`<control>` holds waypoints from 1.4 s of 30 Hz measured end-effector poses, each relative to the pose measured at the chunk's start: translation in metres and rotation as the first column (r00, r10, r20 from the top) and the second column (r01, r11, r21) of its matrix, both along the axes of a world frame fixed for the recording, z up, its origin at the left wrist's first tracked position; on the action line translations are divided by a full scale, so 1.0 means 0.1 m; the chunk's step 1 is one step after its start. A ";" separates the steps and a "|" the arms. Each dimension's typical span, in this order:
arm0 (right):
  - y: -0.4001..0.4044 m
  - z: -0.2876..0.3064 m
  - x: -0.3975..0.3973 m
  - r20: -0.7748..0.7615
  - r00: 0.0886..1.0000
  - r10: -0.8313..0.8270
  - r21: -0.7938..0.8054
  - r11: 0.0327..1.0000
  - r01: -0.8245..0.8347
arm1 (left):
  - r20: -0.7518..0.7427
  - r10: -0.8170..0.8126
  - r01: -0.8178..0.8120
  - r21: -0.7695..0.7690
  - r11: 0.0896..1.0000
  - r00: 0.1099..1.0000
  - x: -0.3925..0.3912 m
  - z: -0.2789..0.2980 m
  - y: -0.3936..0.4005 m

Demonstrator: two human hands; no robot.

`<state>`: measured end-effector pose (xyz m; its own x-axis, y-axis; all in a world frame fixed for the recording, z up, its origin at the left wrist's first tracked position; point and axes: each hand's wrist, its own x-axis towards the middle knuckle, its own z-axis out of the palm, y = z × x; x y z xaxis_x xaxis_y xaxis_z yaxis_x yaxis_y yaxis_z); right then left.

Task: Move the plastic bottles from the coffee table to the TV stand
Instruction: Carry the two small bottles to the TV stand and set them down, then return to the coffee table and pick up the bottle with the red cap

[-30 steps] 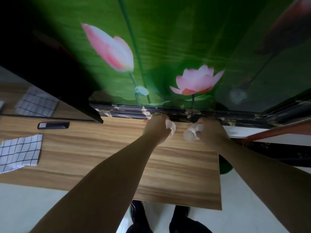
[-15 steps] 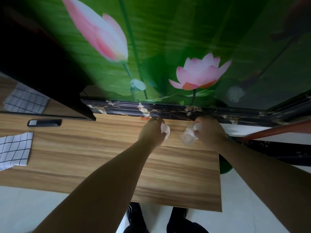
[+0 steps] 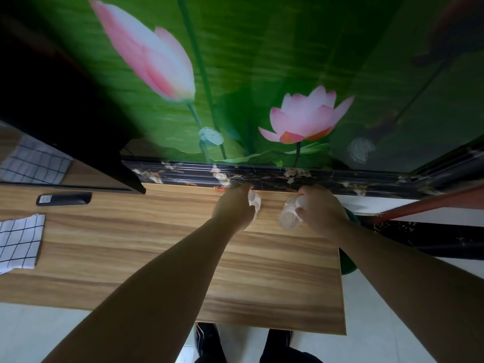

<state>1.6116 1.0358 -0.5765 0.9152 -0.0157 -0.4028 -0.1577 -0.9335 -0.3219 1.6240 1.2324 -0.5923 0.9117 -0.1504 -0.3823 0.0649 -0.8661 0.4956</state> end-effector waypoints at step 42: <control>1.81 3.91 -1.56 0.510 0.623 0.592 -0.017 0.732 -0.681 | 0.407 0.526 -0.643 0.237 0.728 0.746 -3.19 4.09 1.63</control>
<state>1.4557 1.2169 -0.1853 0.7357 0.6664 0.1212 0.6613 -0.6679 -0.3414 1.3051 1.3952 -0.1837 0.8429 0.5381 -0.0017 0.5202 -0.8141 0.2580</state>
